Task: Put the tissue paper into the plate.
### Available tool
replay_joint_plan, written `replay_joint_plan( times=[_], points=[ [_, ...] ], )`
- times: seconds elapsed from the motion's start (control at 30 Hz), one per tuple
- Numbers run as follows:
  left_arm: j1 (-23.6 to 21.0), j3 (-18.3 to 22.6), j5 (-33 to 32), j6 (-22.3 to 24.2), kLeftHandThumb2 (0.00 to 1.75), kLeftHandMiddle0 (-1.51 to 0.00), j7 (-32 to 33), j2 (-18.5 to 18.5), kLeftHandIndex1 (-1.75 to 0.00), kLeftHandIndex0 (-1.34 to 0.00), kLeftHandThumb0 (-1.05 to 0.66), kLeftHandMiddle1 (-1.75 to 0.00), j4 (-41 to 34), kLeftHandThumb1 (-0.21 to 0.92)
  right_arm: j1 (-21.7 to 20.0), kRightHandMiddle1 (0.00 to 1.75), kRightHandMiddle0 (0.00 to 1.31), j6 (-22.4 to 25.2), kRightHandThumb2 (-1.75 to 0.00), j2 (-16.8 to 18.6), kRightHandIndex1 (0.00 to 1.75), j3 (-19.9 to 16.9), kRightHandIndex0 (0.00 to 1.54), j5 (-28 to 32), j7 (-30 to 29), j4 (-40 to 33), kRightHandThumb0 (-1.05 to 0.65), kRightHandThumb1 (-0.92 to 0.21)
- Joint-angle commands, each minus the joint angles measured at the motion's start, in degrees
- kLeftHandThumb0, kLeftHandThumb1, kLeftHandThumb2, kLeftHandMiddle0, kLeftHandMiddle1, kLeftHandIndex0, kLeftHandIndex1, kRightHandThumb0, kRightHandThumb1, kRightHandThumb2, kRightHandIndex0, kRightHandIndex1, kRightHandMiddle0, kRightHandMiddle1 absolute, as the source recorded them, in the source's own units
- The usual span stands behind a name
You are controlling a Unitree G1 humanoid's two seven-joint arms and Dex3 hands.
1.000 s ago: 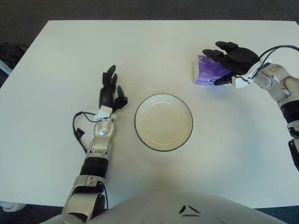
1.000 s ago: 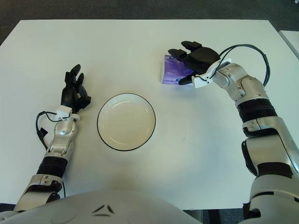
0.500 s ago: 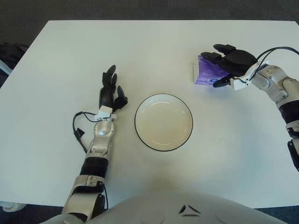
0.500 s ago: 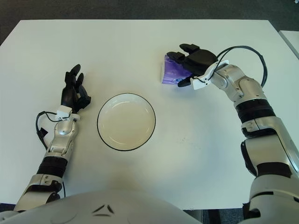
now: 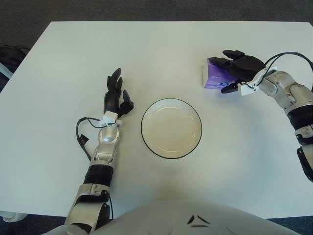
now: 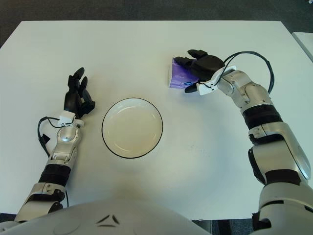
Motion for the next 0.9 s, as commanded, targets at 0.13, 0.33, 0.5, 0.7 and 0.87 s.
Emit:
replay_joint_plan(
  times=[0.13, 0.33, 0.5, 0.7, 0.87],
  points=[
    [6.97, -0.97, 1.22, 1.96, 1.0, -0.3, 0.35, -1.41, -0.56, 0.0, -0.76, -0.01, 7.22, 0.92, -1.93, 0.0, 0.0, 1.87, -0.47, 1.9, 0.0, 1.54, 0.0, -1.46, -1.39, 3.46, -1.05, -0.92],
    [7.1, -0.96, 1.27, 1.99, 1.0, -0.3, 0.31, -1.27, -0.56, 0.0, -0.77, 0.0, 7.2, 0.92, -3.19, 0.0, 0.0, 2.45, -0.46, 2.91, 0.0, 2.53, 0.0, -1.74, -2.32, 6.18, -1.05, -0.92],
    [7.3, -0.89, 1.16, 1.67, 1.0, -0.3, 0.21, -1.18, -0.55, 0.0, -0.77, 0.0, 7.19, 0.92, -3.96, 0.0, 0.0, 2.69, -0.45, 3.5, 0.0, 3.27, 0.0, -1.76, -2.88, 8.01, -1.05, -0.92],
    [7.38, -0.75, 0.89, 1.34, 1.0, -0.31, 0.15, -1.25, -0.55, 0.0, -0.76, -0.01, 7.25, 0.92, -4.99, 0.0, 0.0, 3.2, -0.45, 4.21, 0.0, 4.02, 0.0, -1.73, -3.97, 10.74, -1.05, -0.92],
    [7.36, -0.67, 0.71, 1.22, 0.99, -0.31, 0.04, -1.25, -0.56, 0.0, -0.75, -0.01, 7.45, 0.92, -6.23, 0.0, 0.0, 3.93, -0.47, 5.0, 0.0, 4.68, 0.0, -1.84, -5.41, 13.45, -1.05, -0.92]
  ],
)
